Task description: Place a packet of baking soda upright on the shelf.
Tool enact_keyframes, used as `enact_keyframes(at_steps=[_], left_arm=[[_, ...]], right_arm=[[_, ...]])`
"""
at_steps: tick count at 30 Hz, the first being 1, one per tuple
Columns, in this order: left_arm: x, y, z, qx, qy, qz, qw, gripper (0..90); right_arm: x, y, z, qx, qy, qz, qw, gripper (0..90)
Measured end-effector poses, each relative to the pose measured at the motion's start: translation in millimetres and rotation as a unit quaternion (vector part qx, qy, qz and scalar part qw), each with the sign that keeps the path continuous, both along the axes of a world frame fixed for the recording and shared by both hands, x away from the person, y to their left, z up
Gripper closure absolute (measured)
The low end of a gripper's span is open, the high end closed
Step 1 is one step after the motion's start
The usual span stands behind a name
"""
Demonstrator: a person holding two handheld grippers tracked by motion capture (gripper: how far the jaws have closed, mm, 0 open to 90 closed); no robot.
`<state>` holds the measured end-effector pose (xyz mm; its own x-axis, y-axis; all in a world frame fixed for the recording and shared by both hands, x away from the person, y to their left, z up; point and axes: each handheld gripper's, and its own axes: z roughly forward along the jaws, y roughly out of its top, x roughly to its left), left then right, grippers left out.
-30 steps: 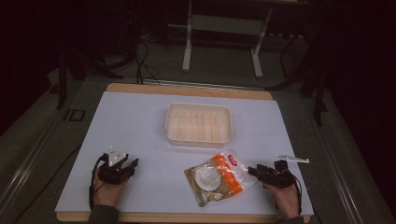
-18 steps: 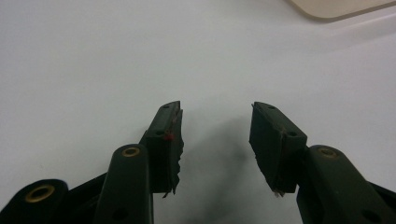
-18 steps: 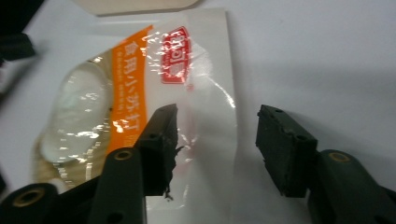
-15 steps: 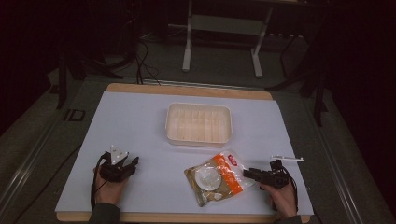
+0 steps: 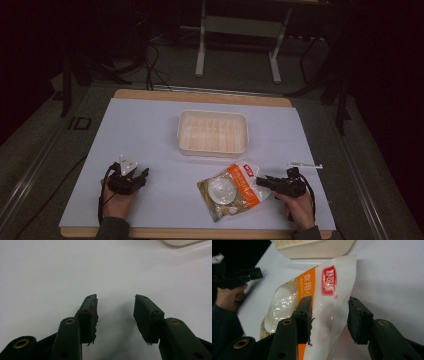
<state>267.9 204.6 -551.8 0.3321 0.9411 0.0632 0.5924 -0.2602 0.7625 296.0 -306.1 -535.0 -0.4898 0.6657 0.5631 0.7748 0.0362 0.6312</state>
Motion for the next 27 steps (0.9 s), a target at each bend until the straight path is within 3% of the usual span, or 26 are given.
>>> enact_keyframes(at_steps=[2,3,6,16,27], left_arm=[[0.1,-0.1,-0.1,0.000,0.000,0.001,1.0000,53.3],[0.2,0.0,-0.3,-0.001,0.001,0.001,1.0000,53.3],[0.2,0.4,-0.2,0.000,0.001,0.001,1.0000,53.3],[1.0,-0.1,-0.6,0.000,0.004,0.002,1.0000,53.3],[1.5,-0.6,-0.9,0.002,0.007,0.002,1.0000,53.4]], right_arm=[[1.0,2.7,0.9,-0.010,-0.001,0.002,0.9999,57.4],[4.3,9.1,2.6,-0.041,-0.005,0.009,0.9991,57.3],[9.1,12.8,1.7,-0.060,-0.003,0.016,0.9981,57.3],[32.7,11.8,-7.3,-0.057,0.052,0.032,0.9965,66.7],[44.8,18.0,-3.1,-0.081,0.060,0.065,0.9927,72.7]])
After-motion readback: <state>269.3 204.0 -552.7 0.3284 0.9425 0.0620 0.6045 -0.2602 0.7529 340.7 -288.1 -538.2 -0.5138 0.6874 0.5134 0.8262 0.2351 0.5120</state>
